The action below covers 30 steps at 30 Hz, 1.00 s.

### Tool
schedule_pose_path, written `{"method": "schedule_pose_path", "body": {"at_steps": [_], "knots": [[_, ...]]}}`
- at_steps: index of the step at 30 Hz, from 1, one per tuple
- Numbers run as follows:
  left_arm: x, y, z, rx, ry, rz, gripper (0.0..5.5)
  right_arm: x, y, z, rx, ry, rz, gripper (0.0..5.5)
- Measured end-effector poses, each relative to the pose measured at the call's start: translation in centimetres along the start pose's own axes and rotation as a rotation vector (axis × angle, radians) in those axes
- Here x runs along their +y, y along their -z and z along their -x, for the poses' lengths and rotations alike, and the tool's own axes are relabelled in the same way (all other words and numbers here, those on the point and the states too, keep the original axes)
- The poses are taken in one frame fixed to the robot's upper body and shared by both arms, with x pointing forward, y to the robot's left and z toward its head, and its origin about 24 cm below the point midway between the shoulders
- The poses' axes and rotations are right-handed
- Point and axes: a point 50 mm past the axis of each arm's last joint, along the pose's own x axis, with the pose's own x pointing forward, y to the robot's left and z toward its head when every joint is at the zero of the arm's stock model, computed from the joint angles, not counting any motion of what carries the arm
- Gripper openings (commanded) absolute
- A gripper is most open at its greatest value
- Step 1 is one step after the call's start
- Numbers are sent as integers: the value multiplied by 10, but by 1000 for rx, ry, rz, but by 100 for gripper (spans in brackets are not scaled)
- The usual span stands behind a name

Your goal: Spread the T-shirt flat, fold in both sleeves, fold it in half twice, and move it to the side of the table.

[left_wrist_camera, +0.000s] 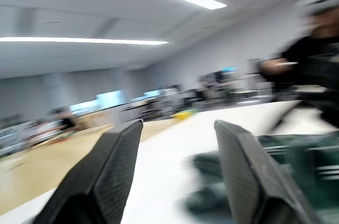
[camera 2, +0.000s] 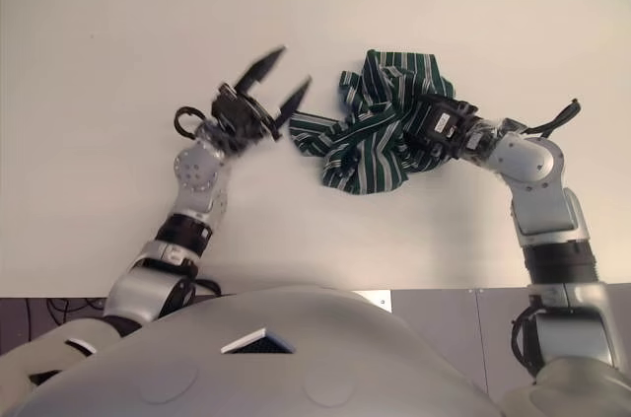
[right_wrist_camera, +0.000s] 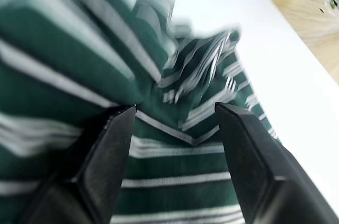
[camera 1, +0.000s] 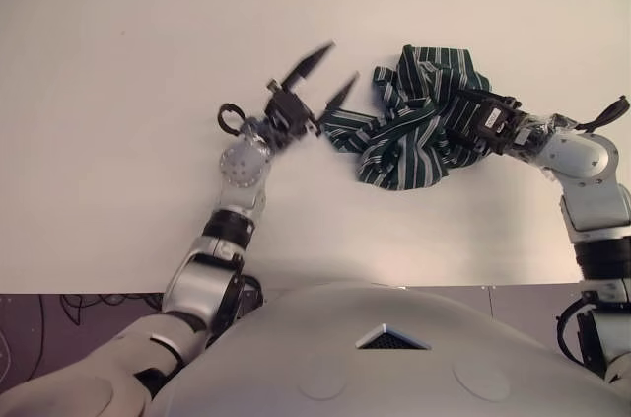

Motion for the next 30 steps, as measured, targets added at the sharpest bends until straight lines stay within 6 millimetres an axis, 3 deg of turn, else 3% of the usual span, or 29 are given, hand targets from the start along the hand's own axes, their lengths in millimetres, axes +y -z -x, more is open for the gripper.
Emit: {"method": "schedule_pose_path", "body": {"at_steps": [3, 6, 9, 14, 20, 24, 30], "knots": [[-18, -13, 17, 97, 246, -55, 245, -11, -33, 1, -153, 117, -253, 273], [-11, -7, 34, 250, 266, -92, 245, -33, -49, 14, -197, 226, -255, 273], [-13, 1, 33, 318, 269, -105, 245, -37, -49, 15, -188, 254, -247, 273], [-2, 19, 25, 426, 205, -118, 245, -43, -28, 4, -9, 287, 49, 273], [19, 34, 26, 544, 112, -161, 245, -27, 14, -2, 216, 59, 258, 273], [28, 41, 27, 587, 60, -175, 245, -18, 29, 13, 296, -139, 317, 273], [64, 51, 44, 716, -62, -238, 245, 24, 22, 38, 225, -486, 301, 273]]}}
